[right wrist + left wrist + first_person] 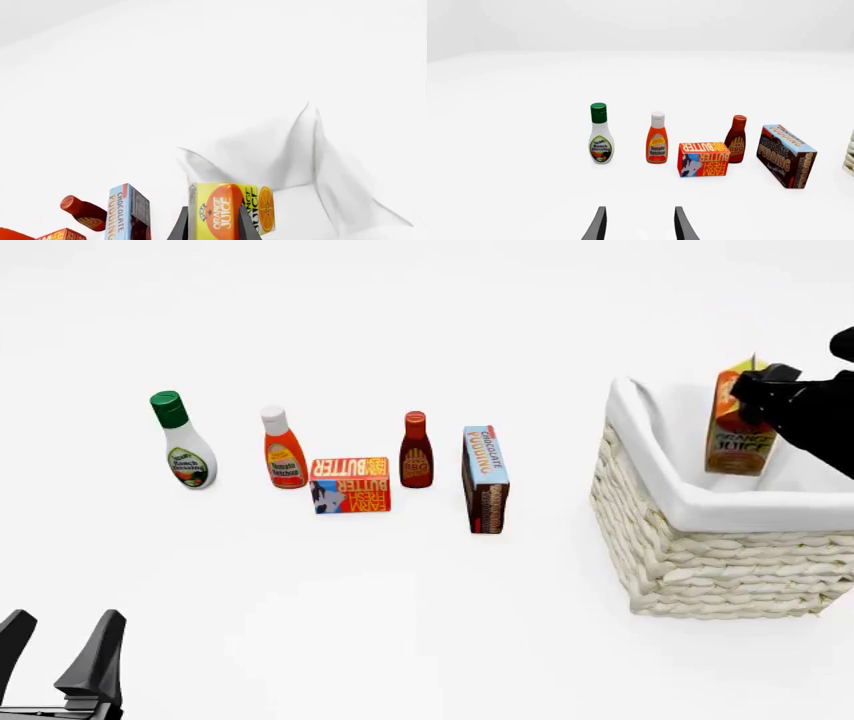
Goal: Pick the orange juice and place it in the basket.
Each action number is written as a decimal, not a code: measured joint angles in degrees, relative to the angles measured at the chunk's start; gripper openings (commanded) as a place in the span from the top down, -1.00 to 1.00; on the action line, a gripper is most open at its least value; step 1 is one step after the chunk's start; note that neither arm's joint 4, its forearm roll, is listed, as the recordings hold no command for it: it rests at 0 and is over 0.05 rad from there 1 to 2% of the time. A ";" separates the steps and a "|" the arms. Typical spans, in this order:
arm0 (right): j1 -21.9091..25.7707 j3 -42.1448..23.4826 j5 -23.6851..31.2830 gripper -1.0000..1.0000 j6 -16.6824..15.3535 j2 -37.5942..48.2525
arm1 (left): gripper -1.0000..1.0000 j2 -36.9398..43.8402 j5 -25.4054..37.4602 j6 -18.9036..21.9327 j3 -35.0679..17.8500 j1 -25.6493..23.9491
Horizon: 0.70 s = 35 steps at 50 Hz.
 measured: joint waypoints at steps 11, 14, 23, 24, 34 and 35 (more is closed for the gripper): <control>-0.69 1.42 -2.53 1.00 0.67 2.13 | -1.00 0.00 0.00 0.00 0.00 0.00; -0.88 1.62 -3.11 1.00 0.78 2.73 | -1.00 0.00 0.00 0.00 0.00 0.00; -1.59 2.12 -4.51 1.00 0.90 4.38 | -1.00 0.00 0.00 0.00 0.00 0.00; -1.67 2.14 -4.64 1.00 0.90 4.57 | -1.00 0.00 0.00 0.00 0.00 0.00; -2.33 2.49 -5.90 1.00 0.99 6.42 | -1.00 0.00 0.00 0.00 0.00 0.00; -2.37 2.51 -6.02 1.00 0.99 6.62 | -1.00 0.00 0.00 0.00 0.00 0.00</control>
